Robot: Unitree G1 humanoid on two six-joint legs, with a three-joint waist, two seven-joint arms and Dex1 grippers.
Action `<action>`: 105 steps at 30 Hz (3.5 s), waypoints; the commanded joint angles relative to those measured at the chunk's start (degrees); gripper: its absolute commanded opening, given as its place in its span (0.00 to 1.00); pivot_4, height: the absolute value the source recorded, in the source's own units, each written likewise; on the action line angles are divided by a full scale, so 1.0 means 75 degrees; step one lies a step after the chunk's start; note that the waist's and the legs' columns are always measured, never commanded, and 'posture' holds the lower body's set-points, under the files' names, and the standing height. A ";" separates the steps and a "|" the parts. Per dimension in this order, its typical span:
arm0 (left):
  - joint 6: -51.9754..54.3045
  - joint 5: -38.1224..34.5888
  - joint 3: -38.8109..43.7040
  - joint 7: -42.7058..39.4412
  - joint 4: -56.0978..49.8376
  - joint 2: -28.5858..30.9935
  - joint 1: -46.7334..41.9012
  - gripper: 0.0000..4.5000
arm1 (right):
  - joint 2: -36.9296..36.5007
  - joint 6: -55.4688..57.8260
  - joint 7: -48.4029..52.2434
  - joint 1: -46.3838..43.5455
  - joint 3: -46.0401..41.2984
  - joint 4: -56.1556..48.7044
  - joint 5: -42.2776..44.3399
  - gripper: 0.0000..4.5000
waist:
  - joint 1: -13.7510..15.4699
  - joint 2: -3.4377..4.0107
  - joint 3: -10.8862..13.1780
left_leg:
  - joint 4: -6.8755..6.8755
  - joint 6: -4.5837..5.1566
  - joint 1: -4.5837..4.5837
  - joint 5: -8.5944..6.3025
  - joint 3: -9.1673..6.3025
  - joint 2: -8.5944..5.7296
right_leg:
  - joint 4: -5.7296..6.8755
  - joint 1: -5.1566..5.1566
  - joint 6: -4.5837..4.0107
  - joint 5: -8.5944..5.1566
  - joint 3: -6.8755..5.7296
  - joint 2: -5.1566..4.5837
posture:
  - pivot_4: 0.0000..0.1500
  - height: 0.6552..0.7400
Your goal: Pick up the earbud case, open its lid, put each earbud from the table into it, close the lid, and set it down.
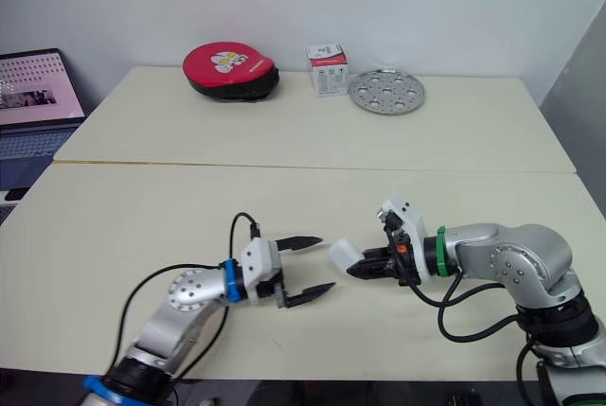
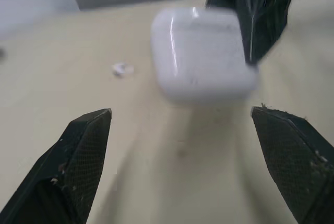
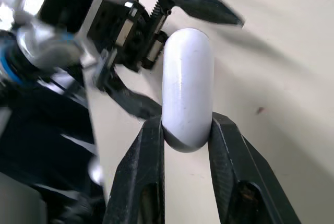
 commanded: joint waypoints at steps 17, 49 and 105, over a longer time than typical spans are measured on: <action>0.4271 -0.0540 -0.0769 -0.0471 -0.1445 0.0175 -0.2487 1.00 | -0.1131 -0.3132 0.2710 -0.1493 0.2297 -0.0235 -0.3909 0.16 | 0.0031 -0.0025 0.0017 | 0.0017 -0.0001 -0.0053 0.0003 -0.0009 -0.0003 | 0.0022 -0.0053 -0.0001 -0.0001 -0.0004 -0.0003 | 1.00 1.00; 0.3068 -0.1156 0.0109 -0.0967 -0.0957 -0.0782 -0.1239 0.18 | -0.1219 -0.4040 0.3236 -0.1236 0.1555 -0.0201 -0.4732 0.95 | 0.0032 -0.0025 0.0017 | 0.0029 0.0000 -0.0052 0.0004 -0.0007 -0.0003 | 0.0035 -0.0052 -0.0002 0.0000 0.0001 -0.0011 | 1.00 1.00; 0.1388 -0.0749 0.1994 0.0131 -0.0207 -0.0597 -0.0093 0.18 | 0.0313 -0.7546 0.1773 0.7217 -0.6030 0.0492 -0.4468 0.95 | -0.0011 -0.0025 0.0013 | 0.0014 0.0006 0.0086 0.0007 0.0021 -0.0015 | 0.0026 0.0092 0.0002 -0.0002 0.0020 -0.0011 | 1.00 1.00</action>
